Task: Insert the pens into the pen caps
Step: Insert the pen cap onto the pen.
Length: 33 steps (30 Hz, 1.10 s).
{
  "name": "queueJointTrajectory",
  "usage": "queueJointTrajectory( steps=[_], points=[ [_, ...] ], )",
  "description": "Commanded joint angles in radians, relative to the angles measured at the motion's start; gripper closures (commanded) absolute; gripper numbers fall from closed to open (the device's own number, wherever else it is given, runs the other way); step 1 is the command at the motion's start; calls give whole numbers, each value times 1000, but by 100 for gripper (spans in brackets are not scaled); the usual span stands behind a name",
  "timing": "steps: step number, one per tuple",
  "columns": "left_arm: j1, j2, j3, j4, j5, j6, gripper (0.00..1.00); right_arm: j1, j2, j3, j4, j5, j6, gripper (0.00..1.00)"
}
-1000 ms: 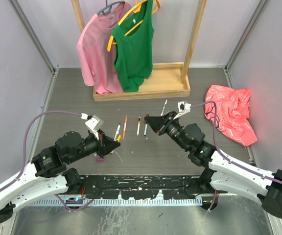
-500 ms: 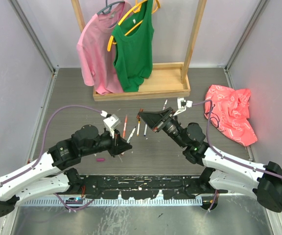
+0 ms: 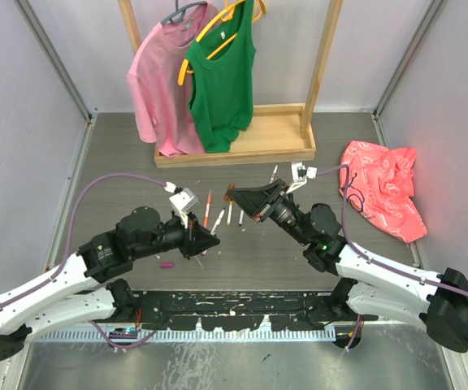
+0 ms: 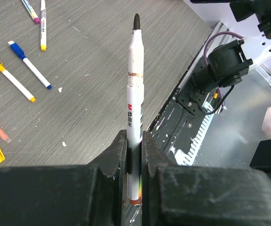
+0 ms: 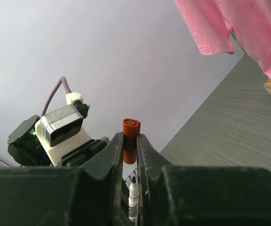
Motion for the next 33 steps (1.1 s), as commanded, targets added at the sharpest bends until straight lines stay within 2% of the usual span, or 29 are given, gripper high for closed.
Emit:
queueJointTrajectory(
  steps=[1, 33],
  points=[
    [1, -27, 41, 71, -11, 10, 100, -2, -8, 34, 34, -29, 0, 99],
    [2, -33, 41, 69, -31, 3, 100, -2, 4, 29, 19, -104, 8, 99]
  ],
)
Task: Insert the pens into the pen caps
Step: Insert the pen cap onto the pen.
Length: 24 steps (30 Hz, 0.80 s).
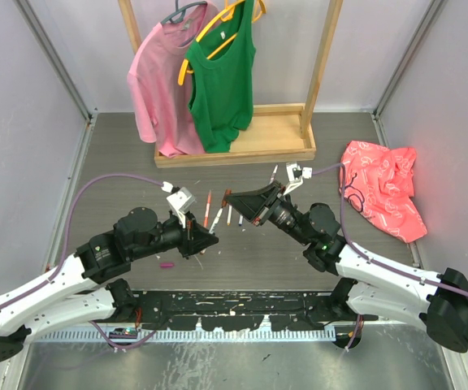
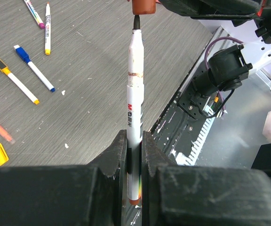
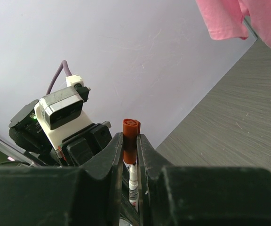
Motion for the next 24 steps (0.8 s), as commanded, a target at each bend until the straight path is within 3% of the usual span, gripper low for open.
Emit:
queueJointTrajectory(
  steps=[1, 24],
  points=[
    [2, -14, 42, 69, -12, 2, 100, -2, 5, 28, 40, -30, 9, 99],
    [2, -21, 41, 95, -68, -16, 100, 9, 51, 4, 73, -93, 52, 94]
  ],
)
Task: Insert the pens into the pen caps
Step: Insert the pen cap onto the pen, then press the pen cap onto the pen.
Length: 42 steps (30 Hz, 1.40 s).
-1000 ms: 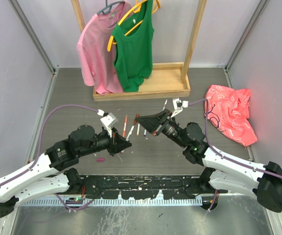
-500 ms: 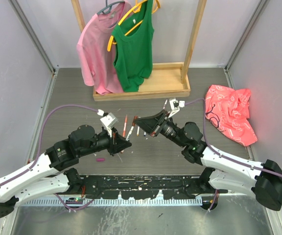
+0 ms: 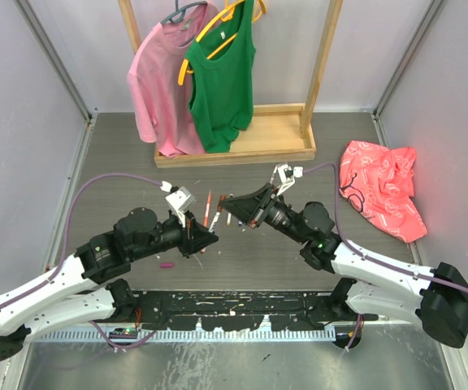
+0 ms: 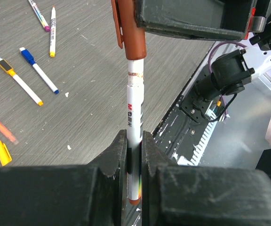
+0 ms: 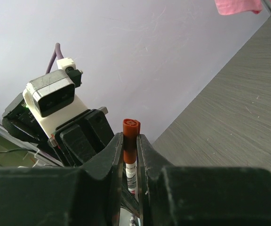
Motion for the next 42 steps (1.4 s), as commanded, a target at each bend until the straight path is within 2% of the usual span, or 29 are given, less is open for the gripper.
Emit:
queueJointTrajectory(
  steps=[1, 13, 15, 17, 19, 25, 27, 32, 42],
  points=[
    [2, -22, 43, 94, -48, -16, 100, 15, 10, 1, 72, -14, 18, 93],
    [1, -12, 67, 148, -79, -43, 100, 94, 62, 24, 37, -12, -61, 88],
    [3, -14, 66, 145, -77, -42, 100, 93, 53, 20, 27, 0, -65, 80],
    [2, -18, 64, 136, -77, -40, 100, 93, 31, 24, 2, 22, -82, 78],
    [3, -25, 62, 123, -78, -39, 100, 93, -3, 37, -43, 53, -112, 76],
    [2, -45, 52, 93, -78, -36, 100, 94, -110, 82, -203, 181, -191, 58],
    [2, -47, 49, 88, -65, -29, 100, 93, -137, 105, -259, 213, -214, 56],
    [2, -32, 45, 80, -5, -10, 100, 93, -164, 161, -371, 251, -236, 53],
    [2, -9, 41, 103, 52, -8, 100, 94, -115, 203, -375, 234, -212, 51]
  ],
)
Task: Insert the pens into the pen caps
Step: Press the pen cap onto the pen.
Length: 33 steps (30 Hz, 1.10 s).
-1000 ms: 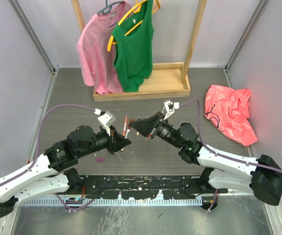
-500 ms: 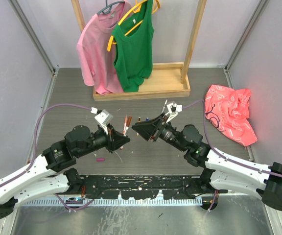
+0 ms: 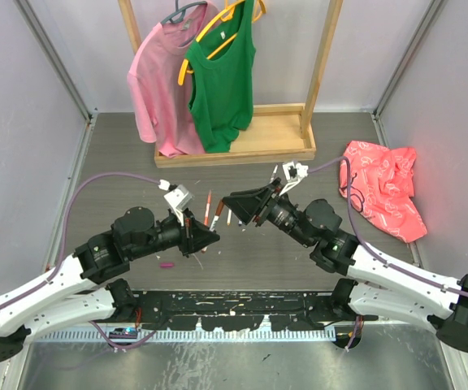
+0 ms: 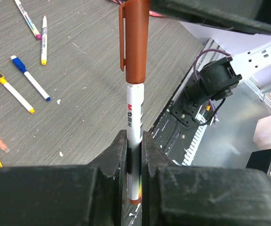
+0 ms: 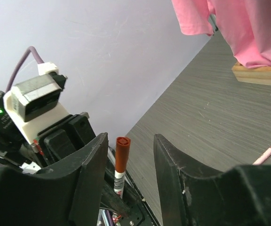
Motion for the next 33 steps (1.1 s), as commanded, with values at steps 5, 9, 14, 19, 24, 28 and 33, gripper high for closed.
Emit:
queueJointTrajectory(
  steps=[5, 9, 14, 19, 24, 28, 33],
  points=[
    [3, 7, 34, 73, 44, 15, 100, 1, 35, 47, 36, -15, 10, 51],
    [3, 21, 36, 73, 59, 17, 100, 2, 43, 42, 54, -20, 20, 51],
    [2, 30, 34, 80, 72, 13, 100, 1, 52, 44, 65, -27, 28, 53],
    [3, 31, 36, 83, 71, 13, 100, 1, 59, 38, 68, -37, 38, 62],
    [3, 38, 39, 83, 69, 13, 100, 1, 61, 31, 64, -44, 57, 74],
    [3, 43, 45, 83, 52, 5, 100, 1, 74, 36, 43, -62, 62, 90],
    [3, 51, 56, 97, 7, -38, 100, 2, 77, 8, 29, -89, 47, 100]
  ],
)
